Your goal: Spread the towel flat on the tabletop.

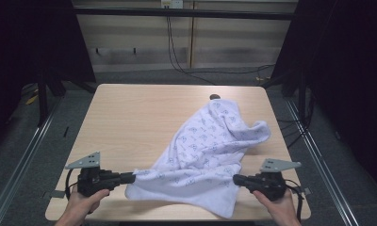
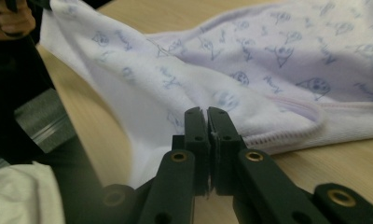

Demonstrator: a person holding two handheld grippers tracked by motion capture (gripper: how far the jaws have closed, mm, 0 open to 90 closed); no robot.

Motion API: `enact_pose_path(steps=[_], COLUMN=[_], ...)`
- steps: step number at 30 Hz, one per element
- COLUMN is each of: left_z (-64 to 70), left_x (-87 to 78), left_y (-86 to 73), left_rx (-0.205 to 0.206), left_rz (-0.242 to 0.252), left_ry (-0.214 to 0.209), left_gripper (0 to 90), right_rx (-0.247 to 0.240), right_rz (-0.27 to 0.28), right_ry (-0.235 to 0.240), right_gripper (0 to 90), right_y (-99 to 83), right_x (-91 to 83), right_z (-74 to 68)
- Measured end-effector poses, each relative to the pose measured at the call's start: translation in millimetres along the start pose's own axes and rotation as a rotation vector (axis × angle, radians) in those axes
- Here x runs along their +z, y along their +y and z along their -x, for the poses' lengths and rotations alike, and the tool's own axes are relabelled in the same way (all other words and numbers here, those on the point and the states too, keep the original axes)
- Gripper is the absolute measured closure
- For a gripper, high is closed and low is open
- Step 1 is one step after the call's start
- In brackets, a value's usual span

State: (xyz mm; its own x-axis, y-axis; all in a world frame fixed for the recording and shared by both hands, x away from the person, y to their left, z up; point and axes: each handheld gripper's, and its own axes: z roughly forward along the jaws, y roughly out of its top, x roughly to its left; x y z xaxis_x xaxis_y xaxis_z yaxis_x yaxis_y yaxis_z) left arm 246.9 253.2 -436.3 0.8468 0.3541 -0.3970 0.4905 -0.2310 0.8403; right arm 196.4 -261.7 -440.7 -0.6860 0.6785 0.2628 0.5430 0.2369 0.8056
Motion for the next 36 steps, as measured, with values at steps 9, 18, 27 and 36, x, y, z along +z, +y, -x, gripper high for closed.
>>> enact_pose_path(steps=[9, 18, 27, 36], left_z=[33.8, -18.3, -71.3, -64.3], left_x=[-13.0, 23.6, 123.1, 137.5], left_y=[-29.8, -0.2, 22.8, 11.5], left_rx=[-0.022, -0.042, 0.011, 0.098], left_rz=[-0.091, -0.115, -0.234, -0.303], left_ry=[-0.074, 0.034, 0.174, 0.231], left_gripper=[82.0, 70.6, 75.4, 86.9], right_rx=[0.0, -0.002, -0.009, 0.017], right_rz=[-0.073, -0.052, -0.145, -0.165], right_ry=[0.059, -0.006, -0.1, -0.156], right_gripper=[84.3, 65.2, 56.5, 87.9], right_y=[-39.8, -25.9, 9.5, -1.7], right_x=[-28.6, -11.2, 54.4, 43.8], right_z=[-31.4, -7.9, 34.6, 36.1])
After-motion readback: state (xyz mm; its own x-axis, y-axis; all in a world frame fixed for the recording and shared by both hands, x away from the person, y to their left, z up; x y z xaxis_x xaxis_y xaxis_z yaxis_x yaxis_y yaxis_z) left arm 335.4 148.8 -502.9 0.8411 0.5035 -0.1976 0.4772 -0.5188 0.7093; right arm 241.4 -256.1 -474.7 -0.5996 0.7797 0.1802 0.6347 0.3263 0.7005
